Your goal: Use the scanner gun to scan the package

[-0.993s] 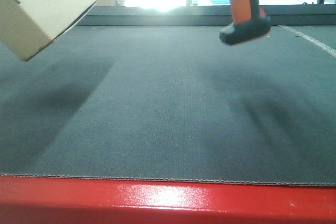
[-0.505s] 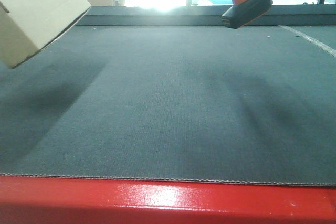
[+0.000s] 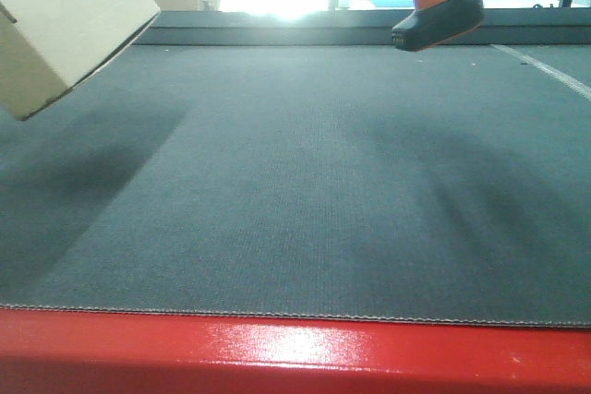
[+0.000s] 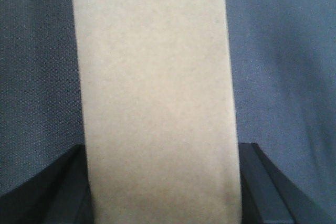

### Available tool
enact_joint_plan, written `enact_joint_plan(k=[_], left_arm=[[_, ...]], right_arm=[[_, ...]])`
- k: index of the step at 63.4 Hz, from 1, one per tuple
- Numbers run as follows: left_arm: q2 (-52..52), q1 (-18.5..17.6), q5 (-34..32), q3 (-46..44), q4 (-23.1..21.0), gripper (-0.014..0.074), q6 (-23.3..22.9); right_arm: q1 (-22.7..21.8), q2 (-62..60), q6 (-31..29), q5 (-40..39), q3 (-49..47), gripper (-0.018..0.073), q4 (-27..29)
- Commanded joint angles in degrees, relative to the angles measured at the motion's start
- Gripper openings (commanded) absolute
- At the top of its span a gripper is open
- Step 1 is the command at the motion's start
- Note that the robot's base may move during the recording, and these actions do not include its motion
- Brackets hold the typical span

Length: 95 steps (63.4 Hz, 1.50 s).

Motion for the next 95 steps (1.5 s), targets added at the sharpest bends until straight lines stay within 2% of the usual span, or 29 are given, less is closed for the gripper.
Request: enact_joint_plan(k=[1, 8, 16, 21, 27, 30, 44, 52, 59, 68, 77, 95], left_arm=[[-0.6, 0.3, -0.4, -0.2, -0.8, -0.0111, 0.0], [-0.6, 0.3, -0.4, -0.2, -0.8, -0.0111, 0.0], [-0.6, 0.3, -0.4, -0.2, -0.8, -0.0111, 0.0], [-0.6, 0.3, -0.4, -0.2, -0.8, -0.0111, 0.0], [-0.6, 0.3, -0.4, -0.2, -0.8, -0.0111, 0.0], [-0.6, 0.3, -0.4, -0.2, -0.8, -0.0111, 0.0], [-0.6, 0.3, -0.4, -0.2, -0.8, -0.0111, 0.0], [-0.6, 0.3, -0.4, -0.2, -0.8, -0.0111, 0.0], [-0.6, 0.3, -0.4, -0.2, -0.8, -0.0111, 0.0], [-0.6, 0.3, -0.4, -0.2, -0.8, -0.0111, 0.0], [-0.6, 0.3, -0.4, -0.2, -0.8, -0.0111, 0.0], [-0.6, 0.3, -0.4, -0.2, -0.8, -0.0111, 0.0]], right_arm=[[-0.3, -2.0, 0.6, -7.3, -1.1, -0.0154, 7.4], [-0.3, -2.0, 3.7, -10.0, -0.3, -0.0159, 11.3], [-0.3, -2.0, 15.3, -11.1, 2.3, -0.0159, 9.9], [-0.3, -2.0, 24.3, -12.6, 4.7, -0.0159, 5.3], [-1.2, -1.7, 35.1, -15.5, 8.2, -0.0159, -4.3], [-2.3, -1.6, 37.7, -16.5, 9.6, -0.0159, -8.4], [-7.1, 0.8, 37.8, -19.8, 12.0, -0.0159, -14.6], [-8.2, 3.1, 37.8, -24.3, 12.0, -0.0159, -21.5], [-8.2, 5.8, 37.8, -28.8, 12.0, -0.0159, -21.6], [-8.2, 9.0, 38.2, -28.7, 12.0, -0.0159, -21.6], [-8.2, 12.0, 41.9, -28.8, 12.0, -0.0159, -21.6], [-8.2, 15.5, 41.9, -28.8, 12.0, -0.0159, -21.6]])
